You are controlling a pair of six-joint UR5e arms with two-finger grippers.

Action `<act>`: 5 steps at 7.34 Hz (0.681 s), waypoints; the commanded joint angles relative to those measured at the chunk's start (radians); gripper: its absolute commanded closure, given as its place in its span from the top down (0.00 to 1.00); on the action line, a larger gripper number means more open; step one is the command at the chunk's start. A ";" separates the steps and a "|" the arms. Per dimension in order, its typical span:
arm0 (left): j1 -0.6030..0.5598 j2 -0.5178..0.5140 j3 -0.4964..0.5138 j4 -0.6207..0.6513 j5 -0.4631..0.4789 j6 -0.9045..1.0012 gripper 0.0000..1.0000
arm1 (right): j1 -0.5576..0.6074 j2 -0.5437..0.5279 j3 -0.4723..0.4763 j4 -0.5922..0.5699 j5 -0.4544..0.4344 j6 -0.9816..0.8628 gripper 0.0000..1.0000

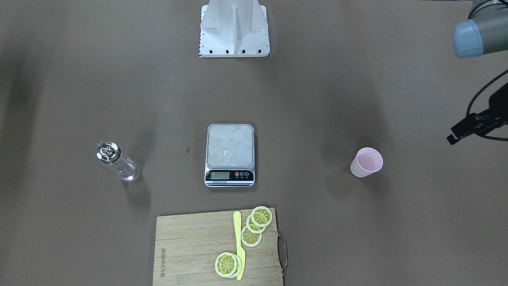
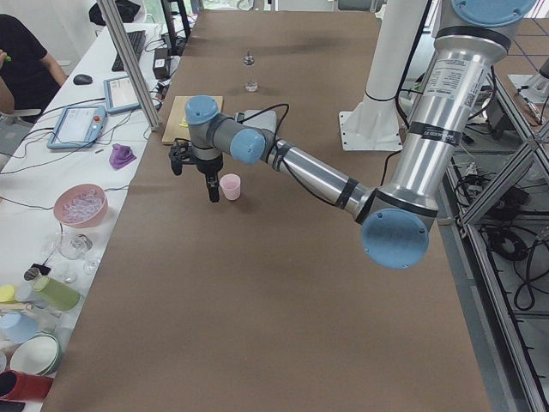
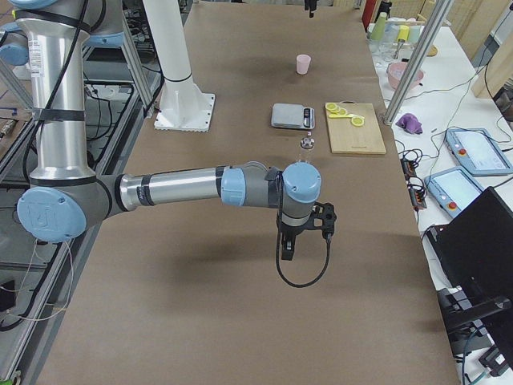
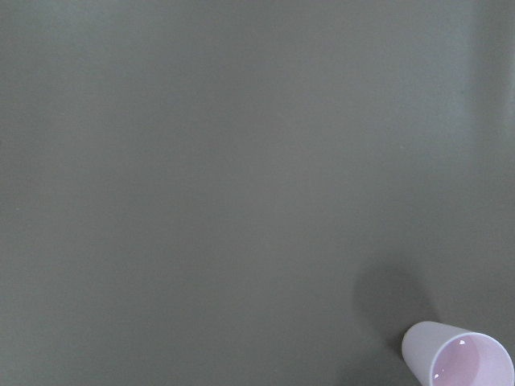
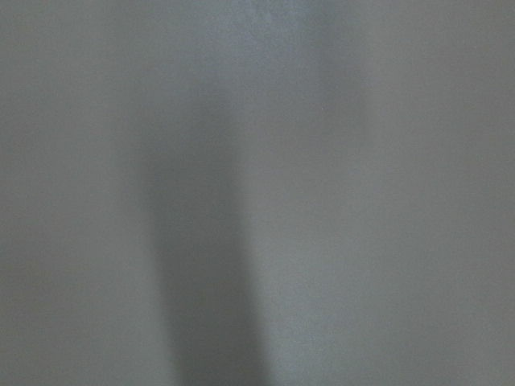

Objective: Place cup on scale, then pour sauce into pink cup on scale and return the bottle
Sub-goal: 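Move the left gripper down to the pink cup and grasp it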

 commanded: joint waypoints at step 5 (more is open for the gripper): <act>0.210 -0.048 0.147 -0.228 0.105 -0.173 0.87 | -0.002 0.006 -0.004 -0.001 0.000 0.002 1.00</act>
